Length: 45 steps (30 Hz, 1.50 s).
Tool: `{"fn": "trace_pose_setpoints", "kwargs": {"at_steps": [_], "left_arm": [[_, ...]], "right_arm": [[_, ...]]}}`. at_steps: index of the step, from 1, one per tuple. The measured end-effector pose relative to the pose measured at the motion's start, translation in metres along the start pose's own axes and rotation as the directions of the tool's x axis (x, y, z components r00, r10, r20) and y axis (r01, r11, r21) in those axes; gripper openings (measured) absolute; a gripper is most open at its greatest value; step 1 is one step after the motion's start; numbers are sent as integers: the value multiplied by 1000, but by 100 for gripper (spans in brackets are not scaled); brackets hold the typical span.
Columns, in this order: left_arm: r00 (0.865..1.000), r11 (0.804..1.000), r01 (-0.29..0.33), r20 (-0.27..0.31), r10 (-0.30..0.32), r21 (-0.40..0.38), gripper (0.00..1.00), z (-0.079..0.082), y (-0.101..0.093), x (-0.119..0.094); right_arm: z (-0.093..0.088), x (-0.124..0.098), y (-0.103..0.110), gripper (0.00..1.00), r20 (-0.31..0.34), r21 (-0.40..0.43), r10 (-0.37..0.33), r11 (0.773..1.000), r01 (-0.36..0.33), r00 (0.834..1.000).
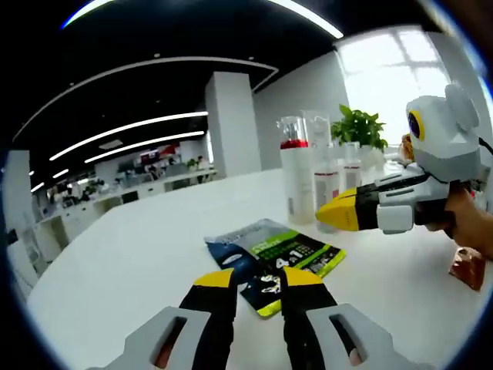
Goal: Arrange the skincare products in the storage area until every visible bottle or jar stands upright without overlapping.
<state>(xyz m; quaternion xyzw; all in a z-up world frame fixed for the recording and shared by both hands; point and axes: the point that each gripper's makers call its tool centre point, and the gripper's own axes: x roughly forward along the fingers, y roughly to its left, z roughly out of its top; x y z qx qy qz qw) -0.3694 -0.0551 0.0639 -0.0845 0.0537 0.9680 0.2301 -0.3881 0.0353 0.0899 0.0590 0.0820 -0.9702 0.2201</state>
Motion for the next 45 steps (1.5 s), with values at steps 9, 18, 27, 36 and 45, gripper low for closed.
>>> {"fn": "trace_pose_setpoints", "kwargs": {"at_steps": [9,18,27,36,45], "left_arm": [[994,998,-50,95,47,32,35,17,7,-6],[989,997,-70,131,71,-11,36,33,23,-13],[943,991,-120,320,96,55,38,91,47,-96],[974,995,-48,224,27,90,22,74,70,-171],[995,995,-96,8,96,-32,11,-13,118,-201]], "right_arm": [[19,-3,6,6,118,43,76,996,-82,990],[35,0,19,57,218,9,139,989,-145,966],[49,-8,55,59,220,-135,251,965,-225,943],[55,-18,152,57,83,-154,518,851,-502,851],[69,-33,221,60,60,-1,693,720,-694,719]]}}
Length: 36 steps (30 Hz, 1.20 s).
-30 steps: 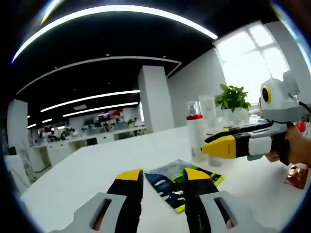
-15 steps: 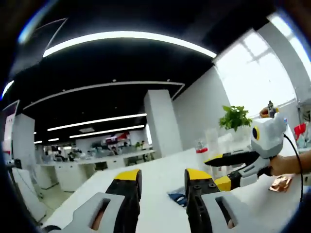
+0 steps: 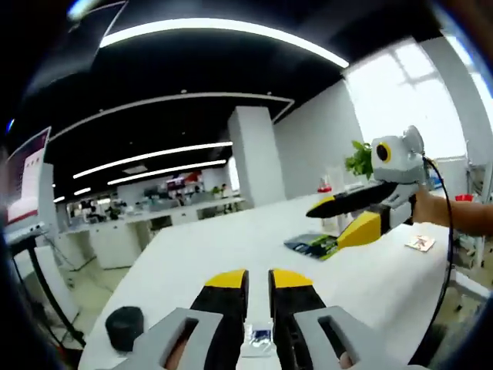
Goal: Arrange the skincare products in the storage area until every visible bottle or jar stands upright without overlapping.
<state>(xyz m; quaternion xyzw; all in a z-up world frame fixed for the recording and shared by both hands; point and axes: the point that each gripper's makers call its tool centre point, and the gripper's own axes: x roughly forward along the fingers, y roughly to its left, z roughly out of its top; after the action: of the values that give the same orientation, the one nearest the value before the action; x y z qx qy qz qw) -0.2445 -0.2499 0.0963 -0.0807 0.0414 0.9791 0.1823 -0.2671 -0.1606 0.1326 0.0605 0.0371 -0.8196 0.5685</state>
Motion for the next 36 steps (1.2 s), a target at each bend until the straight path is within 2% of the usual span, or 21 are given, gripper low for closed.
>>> {"fn": "trace_pose_setpoints", "kwargs": {"at_steps": [3,4,5,7,9,11,13,15,16,18,19,20,21,24,26,28,30,32,36], "left_arm": [[994,1000,1,-109,1,17,6,-26,4,3],[985,998,-8,-174,20,67,4,-42,7,5],[981,997,-15,-192,30,81,4,-47,9,6],[974,995,-38,-219,59,97,2,-56,15,9],[971,996,-13,-238,33,86,1,-60,12,12],[968,997,14,-252,5,74,1,-62,8,12],[968,997,19,-250,0,74,1,-61,6,12],[970,996,19,-244,2,85,1,-59,3,13],[965,995,24,-263,2,95,1,-62,3,14],[941,992,37,-338,6,119,1,-74,2,12],[932,990,43,-362,9,137,1,-78,2,12],[949,986,36,-314,16,160,1,-73,2,13],[950,989,26,-313,22,148,0,-72,2,13],[945,991,9,-325,35,132,0,-73,3,12],[935,993,4,-352,38,120,0,-73,1,11],[931,991,6,-363,42,132,0,-74,2,11],[928,990,9,-370,44,139,0,-74,2,11],[927,991,10,-372,42,137,0,-74,3,11],[933,995,20,-360,19,103,0,-75,4,10]], "right_arm": [[-10,9,12,65,-28,151,84,985,-79,996],[-17,13,14,67,-39,223,99,971,-88,994],[-19,14,14,67,-34,247,104,964,-93,994],[-28,17,12,68,-49,339,106,937,-83,993],[-35,18,11,68,-69,396,116,915,-79,991],[-43,20,10,69,-97,468,117,882,-58,988],[-47,20,14,68,-97,526,142,847,-70,985],[-49,21,20,68,-94,606,172,792,-81,981],[-49,22,23,68,-87,643,191,761,-91,978],[-50,24,28,71,-81,709,219,699,-98,972],[-50,25,30,72,-79,724,229,682,-102,970],[-50,27,35,75,-76,747,250,656,-111,965],[-52,29,37,78,-81,761,260,640,-109,962],[-55,33,40,80,-95,777,266,623,-96,959],[-57,37,42,80,-111,787,273,612,-83,956],[-58,41,43,77,-128,797,270,601,-63,954],[-58,44,45,78,-135,813,281,580,-56,950],[-55,46,47,79,-136,829,291,556,-52,947],[-52,49,45,80,-141,848,283,529,-32,949]]}}
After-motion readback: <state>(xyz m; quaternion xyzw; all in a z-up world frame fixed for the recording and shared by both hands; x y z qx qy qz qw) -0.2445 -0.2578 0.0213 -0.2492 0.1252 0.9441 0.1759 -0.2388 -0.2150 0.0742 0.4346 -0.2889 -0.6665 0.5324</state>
